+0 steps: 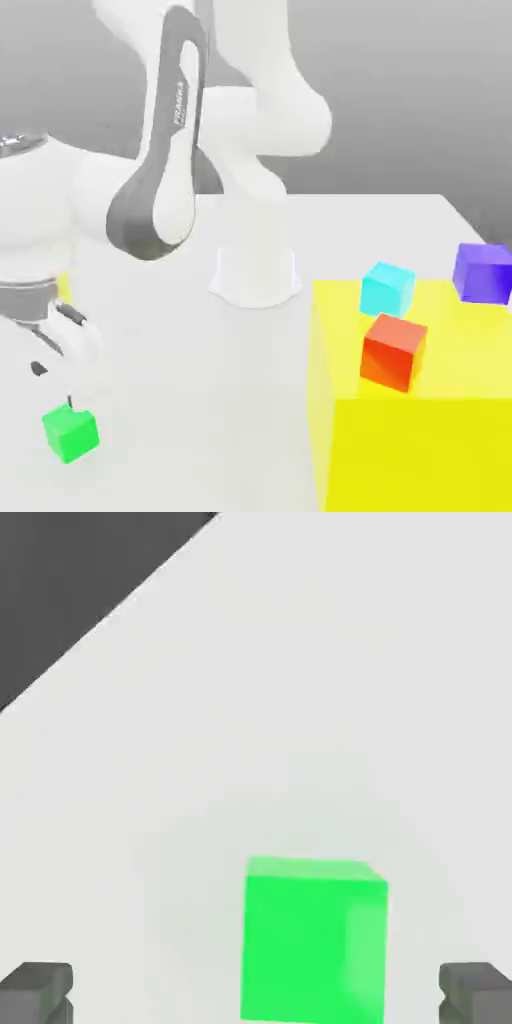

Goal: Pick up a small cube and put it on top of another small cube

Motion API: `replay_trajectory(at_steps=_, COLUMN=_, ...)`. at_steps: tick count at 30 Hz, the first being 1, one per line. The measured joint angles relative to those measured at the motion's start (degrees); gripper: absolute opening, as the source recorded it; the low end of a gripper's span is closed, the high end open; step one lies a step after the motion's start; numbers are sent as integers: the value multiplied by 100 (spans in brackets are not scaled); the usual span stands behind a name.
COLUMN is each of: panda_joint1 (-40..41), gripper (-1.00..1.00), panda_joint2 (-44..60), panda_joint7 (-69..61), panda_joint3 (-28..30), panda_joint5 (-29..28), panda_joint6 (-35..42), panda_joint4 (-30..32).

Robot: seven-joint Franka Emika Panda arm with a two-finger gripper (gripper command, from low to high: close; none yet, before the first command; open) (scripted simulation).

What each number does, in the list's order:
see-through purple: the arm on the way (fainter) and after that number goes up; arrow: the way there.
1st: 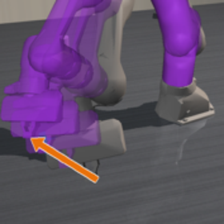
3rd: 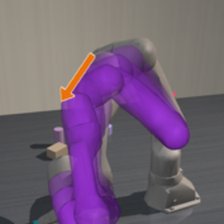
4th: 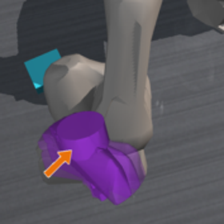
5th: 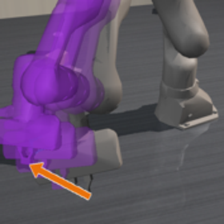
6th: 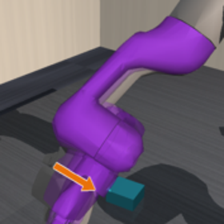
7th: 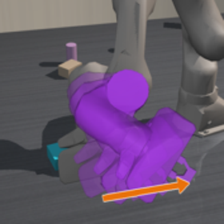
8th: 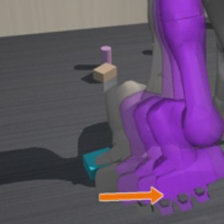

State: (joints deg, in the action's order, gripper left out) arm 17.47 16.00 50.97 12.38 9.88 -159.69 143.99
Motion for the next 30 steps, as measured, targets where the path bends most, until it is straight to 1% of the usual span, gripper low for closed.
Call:
replay_trajectory(at_steps=3, panda_joint1=264, gripper=0, panda_joint2=622, panda_joint7=-217, panda_joint3=-313, panda_joint5=296, panda_joint6=-477, panda_joint4=-119)
replay_trajectory(at_steps=4, panda_joint1=327, gripper=-100, panda_joint2=750, panda_joint7=-261, panda_joint3=-387, panda_joint5=353, panda_joint6=-576, panda_joint4=-146)
replay_trajectory(at_steps=10, panda_joint1=361, gripper=-100, panda_joint2=813, panda_joint7=-274, panda_joint3=-426, panda_joint5=372, panda_joint6=-627, panda_joint4=-160)
replay_trajectory(at_steps=12, panda_joint1=276, gripper=-100, panda_joint2=603, panda_joint7=-192, panda_joint3=-318, panda_joint5=265, panda_joint6=-462, panda_joint4=-113)
replay_trajectory(at_steps=15, panda_joint1=109, gripper=-100, panda_joint2=36, panda_joint7=52, panda_joint3=-81, panda_joint5=-59, panda_joint6=-24, panda_joint4=10)
replay_trajectory(at_steps=17, panda_joint1=-23, gripper=-100, panda_joint2=-328, panda_joint7=201, panda_joint3=-75, panda_joint5=-239, panda_joint6=345, panda_joint4=-3)
replay_trajectory(at_steps=21, panda_joint1=-548, gripper=-100, panda_joint2=-859, panda_joint7=378, panda_joint3=-558, panda_joint5=-361, panda_joint6=1313, panda_joint4=-460)
replay_trajectory(at_steps=24, panda_joint1=-1178, gripper=-100, panda_joint2=-1241, panda_joint7=514, panda_joint3=-924, panda_joint5=-449, panda_joint6=2057, panda_joint4=-838)
replay_trajectory(at_steps=30, panda_joint1=-2342, gripper=-100, panda_joint2=-1992, panda_joint7=851, panda_joint3=-1445, panda_joint5=-706, panda_joint6=3546, panda_joint4=-1601)
